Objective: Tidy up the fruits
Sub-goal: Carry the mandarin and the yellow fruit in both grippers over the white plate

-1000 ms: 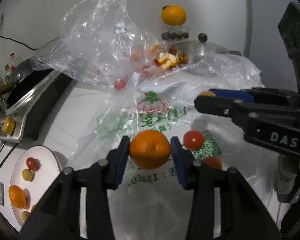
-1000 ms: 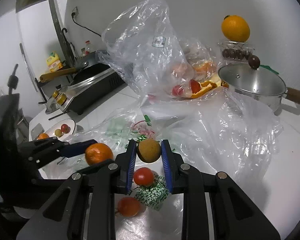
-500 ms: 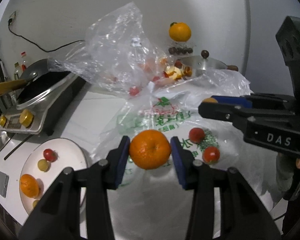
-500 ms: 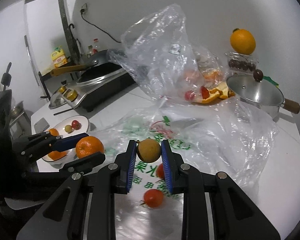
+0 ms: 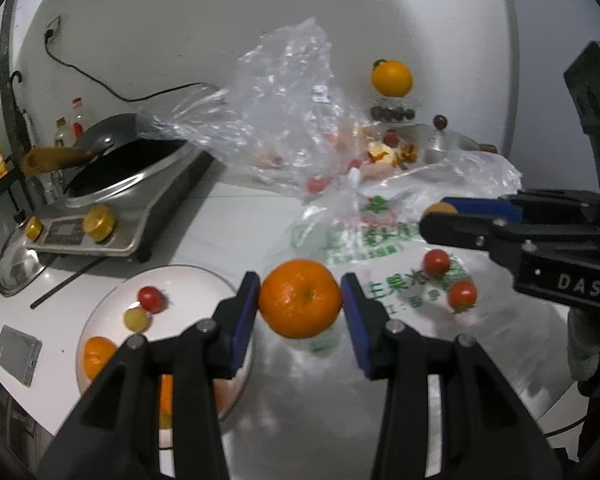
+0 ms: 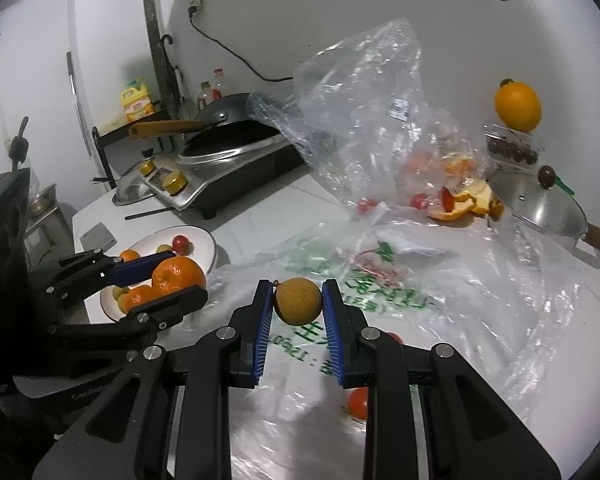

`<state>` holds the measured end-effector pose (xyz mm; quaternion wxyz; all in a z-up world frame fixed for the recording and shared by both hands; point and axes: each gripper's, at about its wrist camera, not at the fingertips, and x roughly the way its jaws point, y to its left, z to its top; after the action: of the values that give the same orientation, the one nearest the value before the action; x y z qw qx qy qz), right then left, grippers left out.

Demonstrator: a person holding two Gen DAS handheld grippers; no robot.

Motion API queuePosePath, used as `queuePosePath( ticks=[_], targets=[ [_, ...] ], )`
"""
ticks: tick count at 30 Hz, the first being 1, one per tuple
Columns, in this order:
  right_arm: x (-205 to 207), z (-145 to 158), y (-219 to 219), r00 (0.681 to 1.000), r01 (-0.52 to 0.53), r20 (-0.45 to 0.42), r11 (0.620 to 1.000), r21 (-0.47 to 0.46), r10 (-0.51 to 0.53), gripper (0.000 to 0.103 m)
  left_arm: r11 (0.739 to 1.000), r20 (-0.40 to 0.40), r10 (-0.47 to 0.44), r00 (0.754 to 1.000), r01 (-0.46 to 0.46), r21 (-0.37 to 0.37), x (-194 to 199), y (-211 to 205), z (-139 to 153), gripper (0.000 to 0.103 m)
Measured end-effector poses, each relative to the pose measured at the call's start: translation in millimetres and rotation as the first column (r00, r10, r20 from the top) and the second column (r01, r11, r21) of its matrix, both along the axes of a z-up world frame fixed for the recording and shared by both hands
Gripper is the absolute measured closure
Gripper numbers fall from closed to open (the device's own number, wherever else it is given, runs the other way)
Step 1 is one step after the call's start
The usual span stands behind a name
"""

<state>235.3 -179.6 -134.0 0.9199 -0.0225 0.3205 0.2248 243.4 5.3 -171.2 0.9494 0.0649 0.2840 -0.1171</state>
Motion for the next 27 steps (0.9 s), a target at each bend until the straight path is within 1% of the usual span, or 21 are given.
queuePosePath(
  ticks=[8, 16, 21, 23, 27],
  targets=[
    [0.7, -0.4, 26.3, 0.999, -0.046, 0.002, 0.999, -0.006, 0.046, 0.076, 0.999, -0.003, 0.04, 0.999, -0.04, -0.013, 7.1, 32.2, -4.6, 0.06],
    [9.2, -4.4, 55.7, 0.995, -0.097, -0.006, 0.995, -0.015, 0.097, 0.076, 0.998, -0.021, 0.066, 0.998, -0.067, -0.022, 21.4, 53.0, -11.5, 0.06],
    [17.5, -6.6, 62.4, 0.994, -0.108, -0.01, 0.994, -0.008, 0.108, 0.076, 0.996, -0.05, 0.085, 0.995, -0.086, -0.02, 37.6, 62.6, -17.5, 0.06],
    [21.4, -8.7, 62.8, 0.994, -0.112, -0.015, 0.994, -0.001, 0.112, 0.076, 0.993, -0.071, 0.115, 0.991, -0.118, -0.031, 45.7, 68.5, -20.2, 0.06],
    [29.2, -12.0, 61.4, 0.992, -0.119, -0.027, 0.993, 0.021, 0.119, 0.076, 0.987, -0.113, 0.146, 0.983, -0.152, -0.046, 60.1, 76.4, -28.7, 0.06]
  ],
)
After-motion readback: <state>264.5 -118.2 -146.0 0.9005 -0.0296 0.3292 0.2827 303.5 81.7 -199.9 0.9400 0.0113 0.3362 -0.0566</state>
